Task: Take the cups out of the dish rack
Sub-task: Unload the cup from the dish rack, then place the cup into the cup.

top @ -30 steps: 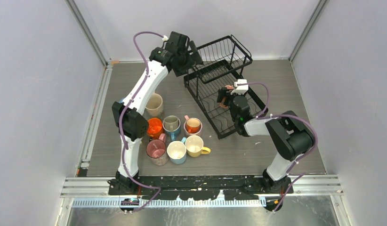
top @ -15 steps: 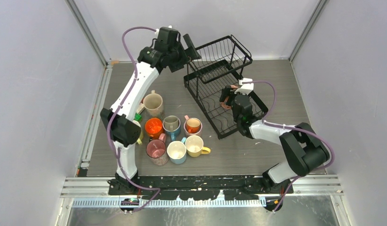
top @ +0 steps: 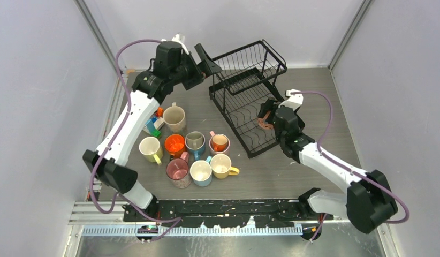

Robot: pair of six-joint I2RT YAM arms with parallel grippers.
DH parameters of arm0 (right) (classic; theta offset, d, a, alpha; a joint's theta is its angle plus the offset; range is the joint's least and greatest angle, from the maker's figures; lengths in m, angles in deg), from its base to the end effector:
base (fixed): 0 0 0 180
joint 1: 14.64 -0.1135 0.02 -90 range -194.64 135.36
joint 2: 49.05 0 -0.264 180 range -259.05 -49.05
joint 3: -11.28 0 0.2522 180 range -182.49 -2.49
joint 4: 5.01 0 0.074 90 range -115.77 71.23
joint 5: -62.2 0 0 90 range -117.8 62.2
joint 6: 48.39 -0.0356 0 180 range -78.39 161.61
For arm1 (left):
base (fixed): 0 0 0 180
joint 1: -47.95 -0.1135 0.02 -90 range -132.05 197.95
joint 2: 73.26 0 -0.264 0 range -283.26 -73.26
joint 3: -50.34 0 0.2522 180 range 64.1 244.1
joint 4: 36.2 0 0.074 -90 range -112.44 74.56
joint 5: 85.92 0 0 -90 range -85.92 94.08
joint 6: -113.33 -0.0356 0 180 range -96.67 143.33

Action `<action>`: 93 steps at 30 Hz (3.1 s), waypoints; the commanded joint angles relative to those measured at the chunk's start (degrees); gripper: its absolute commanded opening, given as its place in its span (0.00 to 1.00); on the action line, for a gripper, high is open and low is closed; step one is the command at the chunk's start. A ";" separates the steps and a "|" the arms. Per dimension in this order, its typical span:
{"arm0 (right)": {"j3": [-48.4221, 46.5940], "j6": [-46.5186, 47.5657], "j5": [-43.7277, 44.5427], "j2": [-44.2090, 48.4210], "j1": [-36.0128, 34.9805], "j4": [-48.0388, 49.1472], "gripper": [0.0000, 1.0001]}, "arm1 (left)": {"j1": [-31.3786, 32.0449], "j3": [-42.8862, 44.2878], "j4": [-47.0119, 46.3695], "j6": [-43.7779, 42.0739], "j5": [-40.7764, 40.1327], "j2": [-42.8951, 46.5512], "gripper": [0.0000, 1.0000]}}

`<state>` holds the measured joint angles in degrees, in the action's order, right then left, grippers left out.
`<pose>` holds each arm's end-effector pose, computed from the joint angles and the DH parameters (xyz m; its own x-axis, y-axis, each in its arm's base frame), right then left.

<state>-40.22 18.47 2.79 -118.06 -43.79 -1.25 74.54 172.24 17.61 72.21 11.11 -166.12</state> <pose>0.2425 0.1145 0.2592 -0.1860 0.2836 -0.9407 0.0930 0.9582 0.2705 0.3137 -0.1619 0.4538 -0.6559 -0.5078 -0.5585 0.0753 0.6922 -0.7177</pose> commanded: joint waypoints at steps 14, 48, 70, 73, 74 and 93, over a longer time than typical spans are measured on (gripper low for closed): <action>-12.08 -17.94 -9.14 16.51 -0.25 -19.78 0.23 | 3.55 -31.56 -26.92 7.55 17.46 16.50 0.93; -6.51 -42.71 -10.33 16.13 -3.89 5.44 0.25 | 12.23 -51.80 -72.40 49.03 20.35 11.35 0.68; -0.93 -45.27 -10.64 14.70 -7.00 17.17 0.26 | 14.14 -50.75 -81.26 53.19 16.39 9.76 0.29; -0.51 -45.65 -10.68 14.85 -7.31 17.55 0.26 | 14.32 -50.37 -82.90 53.71 15.85 9.22 0.25; -0.39 -45.68 -10.64 14.97 -7.39 17.69 0.26 | 14.41 -50.13 -82.98 53.69 15.71 9.08 0.24; -0.13 -47.53 -13.36 13.88 -7.95 19.22 0.82 | 15.16 -51.05 -92.72 53.64 7.45 9.37 0.00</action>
<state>-39.52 -29.33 -7.31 -104.21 -50.54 12.63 89.58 120.42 -67.52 124.86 24.42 -158.01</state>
